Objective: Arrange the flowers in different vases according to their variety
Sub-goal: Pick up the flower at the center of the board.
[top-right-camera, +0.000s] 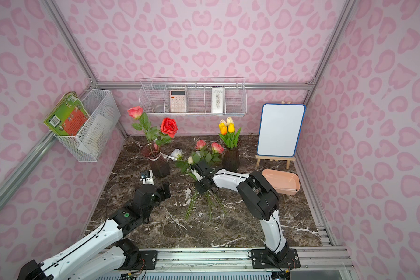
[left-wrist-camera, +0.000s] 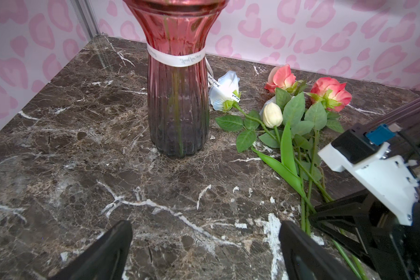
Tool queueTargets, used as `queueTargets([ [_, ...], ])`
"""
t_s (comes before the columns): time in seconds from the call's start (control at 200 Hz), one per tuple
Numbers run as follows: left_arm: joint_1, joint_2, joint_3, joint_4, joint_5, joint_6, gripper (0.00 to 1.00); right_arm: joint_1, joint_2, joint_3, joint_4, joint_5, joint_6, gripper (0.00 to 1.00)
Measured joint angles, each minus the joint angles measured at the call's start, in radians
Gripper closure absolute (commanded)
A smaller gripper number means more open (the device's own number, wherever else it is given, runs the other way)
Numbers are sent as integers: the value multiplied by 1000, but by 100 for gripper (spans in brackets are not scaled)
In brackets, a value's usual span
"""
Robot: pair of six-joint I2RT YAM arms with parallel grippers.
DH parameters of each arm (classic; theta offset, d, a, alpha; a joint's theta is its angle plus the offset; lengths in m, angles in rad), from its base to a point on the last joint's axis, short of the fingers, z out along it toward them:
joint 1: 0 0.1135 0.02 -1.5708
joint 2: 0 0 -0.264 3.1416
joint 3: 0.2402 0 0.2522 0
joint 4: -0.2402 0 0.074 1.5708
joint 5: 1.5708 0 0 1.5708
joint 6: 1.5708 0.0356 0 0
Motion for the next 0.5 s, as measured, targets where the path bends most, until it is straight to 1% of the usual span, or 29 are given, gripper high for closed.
queueTargets([
  [0.08, 0, 0, 0, 0, 0, 0, 1, 5, -3, 0, -3, 27, 0, 94],
  [0.175, 0, 0, 0, 0, 0, 0, 1, 8, -16, -3, -23, 33, -1, 100],
  [0.325, 0, -3, 0, 0, 0, 0, 2, 11, -80, -31, -37, 37, -3, 100],
  [0.5, 0, -18, -7, 0, 0, 0, 1, 10, -219, -138, 71, -18, -2, 100],
])
